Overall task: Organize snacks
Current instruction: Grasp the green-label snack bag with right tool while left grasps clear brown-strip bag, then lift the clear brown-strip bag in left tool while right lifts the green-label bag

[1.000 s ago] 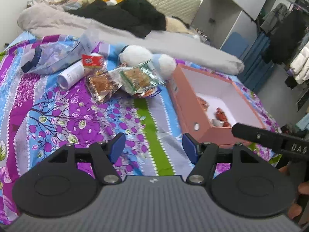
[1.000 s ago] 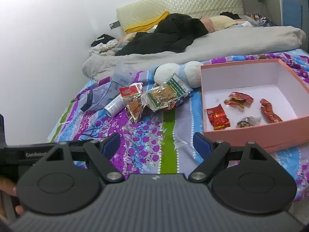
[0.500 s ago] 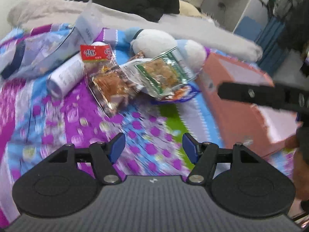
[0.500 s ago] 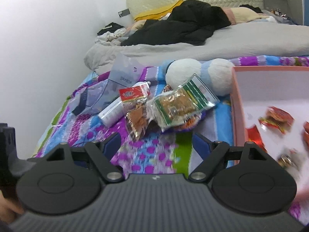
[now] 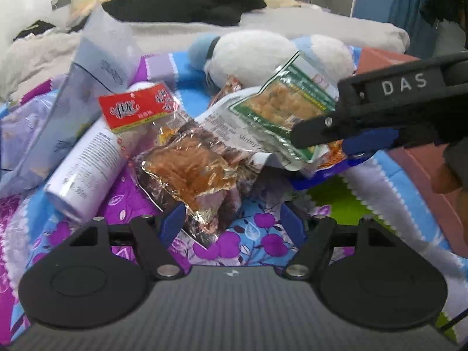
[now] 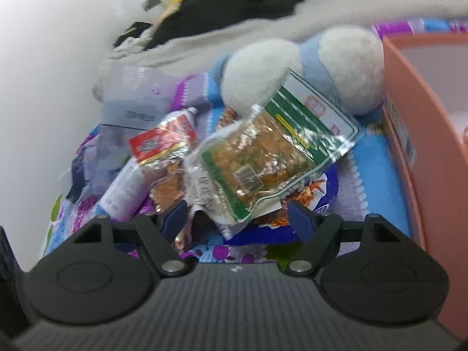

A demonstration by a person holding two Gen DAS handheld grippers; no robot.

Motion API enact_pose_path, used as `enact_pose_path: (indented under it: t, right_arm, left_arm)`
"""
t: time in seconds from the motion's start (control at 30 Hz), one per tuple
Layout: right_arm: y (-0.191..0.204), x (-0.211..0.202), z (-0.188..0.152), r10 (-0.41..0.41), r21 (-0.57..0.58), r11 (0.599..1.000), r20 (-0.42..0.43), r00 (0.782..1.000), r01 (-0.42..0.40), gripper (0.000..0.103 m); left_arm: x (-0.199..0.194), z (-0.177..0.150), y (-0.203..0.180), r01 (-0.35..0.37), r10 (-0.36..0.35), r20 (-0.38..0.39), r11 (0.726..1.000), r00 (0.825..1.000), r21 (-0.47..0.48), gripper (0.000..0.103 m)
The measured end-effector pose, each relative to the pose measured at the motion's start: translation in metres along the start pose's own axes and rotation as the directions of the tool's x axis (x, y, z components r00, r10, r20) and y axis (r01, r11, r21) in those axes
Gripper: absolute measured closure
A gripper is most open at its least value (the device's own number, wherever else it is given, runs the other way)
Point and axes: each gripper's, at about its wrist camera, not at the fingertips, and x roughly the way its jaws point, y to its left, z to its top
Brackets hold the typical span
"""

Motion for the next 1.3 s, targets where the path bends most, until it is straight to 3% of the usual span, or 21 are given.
enact_pose_path:
  t: [0.13, 0.33, 0.47, 0.5, 0.63, 0.67, 0.73, 1.0, 1.3]
  right_arm:
    - [-0.010, 0.021, 0.002, 0.006, 0.117, 0.993, -0.080, 0.997, 0.003, 0.035]
    - [-0.018, 0.029, 0.011, 0.008, 0.212, 0.977, -0.083, 0.996, 0.010, 0.038]
    - [-0.026, 0.038, 0.015, -0.024, 0.261, 0.964, -0.084, 0.996, 0.045, 0.039]
    - [-0.027, 0.038, 0.016, -0.028, 0.271, 0.961, -0.081, 0.996, 0.049, 0.044]
    - [-0.024, 0.035, 0.016, -0.093, 0.242, 0.964, -0.094, 0.991, 0.113, 0.070]
    - [-0.024, 0.032, 0.016, -0.103, 0.236, 0.964, -0.094, 0.990, 0.122, 0.071]
    - [-0.023, 0.028, 0.016, -0.101, 0.222, 0.968, -0.093, 0.991, 0.120, 0.076]
    - [-0.018, 0.005, 0.004, -0.129, 0.132, 0.981, -0.085, 0.988, 0.139, 0.083]
    - [-0.008, -0.034, -0.014, -0.142, 0.088, 0.985, -0.070, 0.987, 0.148, 0.086]
  left_arm:
    - [0.017, 0.003, 0.006, -0.013, 0.012, -0.037, 1.000, 0.999, -0.026, 0.029]
    - [0.035, 0.012, 0.003, -0.032, 0.031, -0.056, 0.999, 0.998, -0.017, 0.033]
    - [0.042, 0.013, -0.008, -0.097, 0.098, -0.046, 0.995, 0.994, 0.031, 0.033]
    - [0.044, 0.013, -0.010, -0.109, 0.111, -0.045, 0.993, 0.993, 0.036, 0.035]
    - [0.048, 0.015, -0.016, -0.165, 0.167, -0.026, 0.984, 0.986, 0.061, 0.052]
    - [0.048, 0.015, -0.016, -0.171, 0.173, -0.017, 0.983, 0.985, 0.061, 0.054]
    - [0.047, 0.015, -0.020, -0.189, 0.189, 0.004, 0.978, 0.982, 0.085, 0.072]
    - [0.031, 0.010, -0.016, -0.189, 0.189, 0.010, 0.982, 0.982, 0.009, 0.093]
    - [-0.018, -0.015, -0.022, -0.181, 0.182, 0.003, 0.982, 0.983, -0.043, 0.099]
